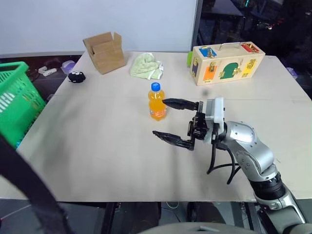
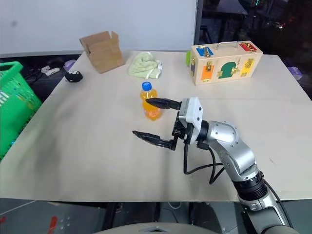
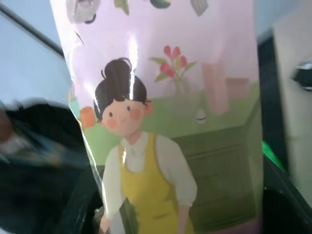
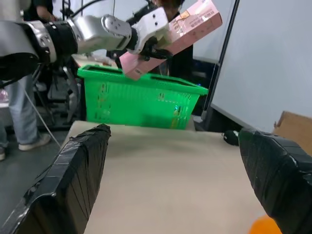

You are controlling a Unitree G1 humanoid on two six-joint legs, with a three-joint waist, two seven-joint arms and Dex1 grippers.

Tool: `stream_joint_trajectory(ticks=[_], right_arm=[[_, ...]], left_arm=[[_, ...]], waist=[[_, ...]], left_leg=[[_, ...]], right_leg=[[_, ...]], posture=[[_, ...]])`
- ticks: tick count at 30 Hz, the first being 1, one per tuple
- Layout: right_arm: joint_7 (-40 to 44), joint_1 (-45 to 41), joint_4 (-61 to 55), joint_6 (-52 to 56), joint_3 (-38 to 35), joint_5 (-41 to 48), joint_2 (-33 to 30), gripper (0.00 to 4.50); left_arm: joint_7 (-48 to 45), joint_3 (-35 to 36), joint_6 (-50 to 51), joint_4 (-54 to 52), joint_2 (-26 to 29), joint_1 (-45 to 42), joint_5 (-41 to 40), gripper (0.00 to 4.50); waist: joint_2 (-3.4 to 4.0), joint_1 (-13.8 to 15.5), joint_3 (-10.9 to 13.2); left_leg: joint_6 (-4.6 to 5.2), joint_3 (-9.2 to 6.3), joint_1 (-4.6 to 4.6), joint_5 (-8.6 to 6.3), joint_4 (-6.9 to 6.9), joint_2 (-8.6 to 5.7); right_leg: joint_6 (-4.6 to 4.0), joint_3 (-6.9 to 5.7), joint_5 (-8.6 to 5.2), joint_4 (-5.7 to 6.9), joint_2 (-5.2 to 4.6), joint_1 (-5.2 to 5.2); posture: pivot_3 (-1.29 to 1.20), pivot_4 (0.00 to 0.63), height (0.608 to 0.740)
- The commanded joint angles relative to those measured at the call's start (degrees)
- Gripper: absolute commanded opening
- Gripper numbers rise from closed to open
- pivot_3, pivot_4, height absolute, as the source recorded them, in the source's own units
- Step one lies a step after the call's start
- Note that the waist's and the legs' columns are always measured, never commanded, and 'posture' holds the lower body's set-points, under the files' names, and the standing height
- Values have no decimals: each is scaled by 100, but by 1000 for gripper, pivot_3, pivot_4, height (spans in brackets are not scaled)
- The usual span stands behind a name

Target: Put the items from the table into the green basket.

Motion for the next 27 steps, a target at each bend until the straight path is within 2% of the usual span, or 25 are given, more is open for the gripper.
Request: stream_joint_trajectory(ticks=[1,4,6,12,17,20,25,27], right_arm=[[46,-237,-171,-14,-30,224,157,4500],[52,-301,-215,39,36,259,240,4500],[33,-368,-224,61,50,245,277,4500],[47,-368,-188,12,89,128,267,4500],[30,-389,-180,23,83,138,306,4500],[-21,-504,-198,100,46,308,463,4500],[49,-660,-90,143,126,340,618,4500],[156,-792,19,175,219,332,662,4500]], left_arm=[[61,-139,-1025,1250,306,-333,334,2468],[217,-381,-1707,2048,501,-603,593,2468],[-68,-211,-1780,2317,572,-1085,303,2468],[-1256,0,-1839,2101,253,-2050,-440,2468],[-1319,115,-1602,1702,-54,-2200,-657,2468],[-1037,85,-1679,1887,37,-2109,-491,2468],[-733,60,-1832,2318,202,-1827,-325,2468],[-608,151,-1927,2613,307,-1443,-323,2468]], waist=[[2,-5,-1],[4,-26,-3],[2,-24,-5],[-62,42,-51],[-90,157,-76],[-136,135,-106],[-141,136,-115],[-143,148,-119]], left_leg=[[0,-1,0,0,-1,2],[0,-1,7,0,-6,27],[0,3,9,0,-8,39],[-4,-3,-5,3,-5,63],[-28,1,-16,16,18,63],[-28,-1,-19,16,28,72],[-28,12,-10,16,30,83],[-28,4,-13,16,30,86]], right_leg=[[0,-1,0,2,2,0],[-15,1,8,5,41,-5],[-21,4,11,5,54,-7],[-34,-10,19,3,81,-15],[-36,-11,21,1,76,-9],[-43,-17,27,1,81,-7],[-49,-15,33,3,85,-7],[-50,-25,32,2,86,-7]], posture=[[162,18,740],[150,18,740],[153,12,740],[171,1,740],[166,0,740],[165,0,740],[165,0,740],[169,0,740]])
